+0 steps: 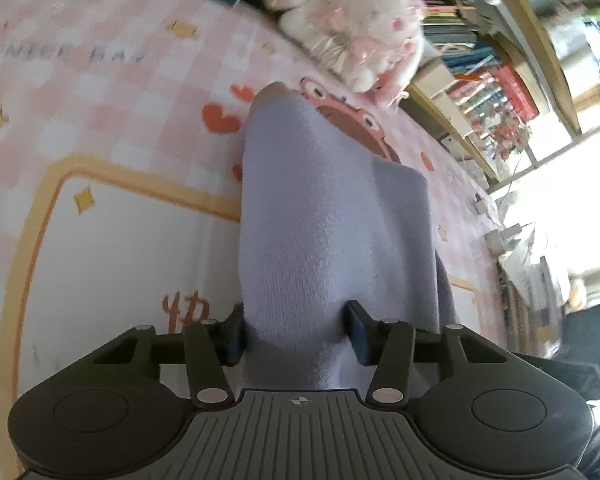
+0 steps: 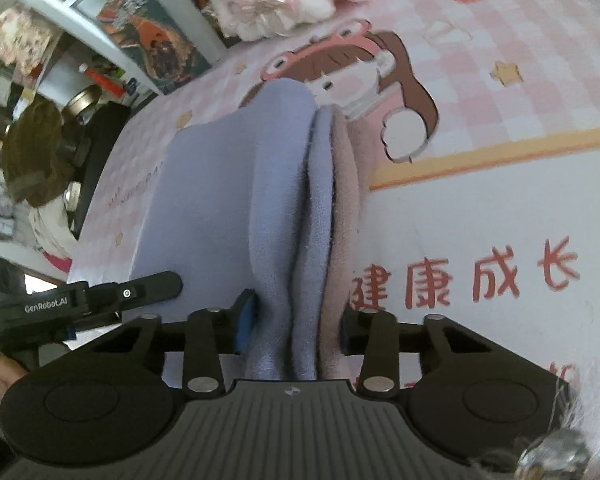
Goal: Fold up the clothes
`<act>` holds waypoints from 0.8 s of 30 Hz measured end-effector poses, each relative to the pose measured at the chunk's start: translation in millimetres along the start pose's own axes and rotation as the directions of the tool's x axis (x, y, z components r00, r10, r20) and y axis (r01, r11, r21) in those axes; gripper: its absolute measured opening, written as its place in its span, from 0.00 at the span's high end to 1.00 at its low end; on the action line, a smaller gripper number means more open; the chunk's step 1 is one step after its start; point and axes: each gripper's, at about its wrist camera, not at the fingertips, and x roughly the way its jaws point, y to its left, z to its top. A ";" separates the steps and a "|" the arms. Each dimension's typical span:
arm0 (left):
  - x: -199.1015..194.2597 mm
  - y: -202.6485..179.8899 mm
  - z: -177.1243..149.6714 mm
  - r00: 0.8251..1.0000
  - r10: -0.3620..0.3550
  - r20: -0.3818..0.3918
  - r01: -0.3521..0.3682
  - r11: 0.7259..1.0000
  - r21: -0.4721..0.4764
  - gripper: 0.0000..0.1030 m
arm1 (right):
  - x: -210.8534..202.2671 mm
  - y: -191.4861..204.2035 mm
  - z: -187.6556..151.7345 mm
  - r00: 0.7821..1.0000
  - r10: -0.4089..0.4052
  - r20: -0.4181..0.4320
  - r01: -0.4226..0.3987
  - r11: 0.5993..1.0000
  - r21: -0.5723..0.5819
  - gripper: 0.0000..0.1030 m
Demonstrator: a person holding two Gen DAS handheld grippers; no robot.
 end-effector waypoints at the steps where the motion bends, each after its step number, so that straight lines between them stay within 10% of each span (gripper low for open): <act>1: -1.8 -3.6 0.2 1.000 0.009 0.013 -0.010 1.000 0.023 0.57 | -1.3 2.9 0.1 1.000 -0.006 0.011 0.006 1.000 -0.025 0.72; 10: -27.6 -22.8 12.9 0.990 0.014 0.141 -0.036 0.987 0.155 0.58 | -15.5 31.2 5.8 0.991 -0.004 0.131 0.030 0.981 -0.193 0.74; 24: -54.6 25.2 57.8 0.972 0.021 0.235 -0.049 0.993 0.112 0.57 | 21.1 90.1 44.3 0.985 0.012 0.170 0.036 0.960 -0.277 0.74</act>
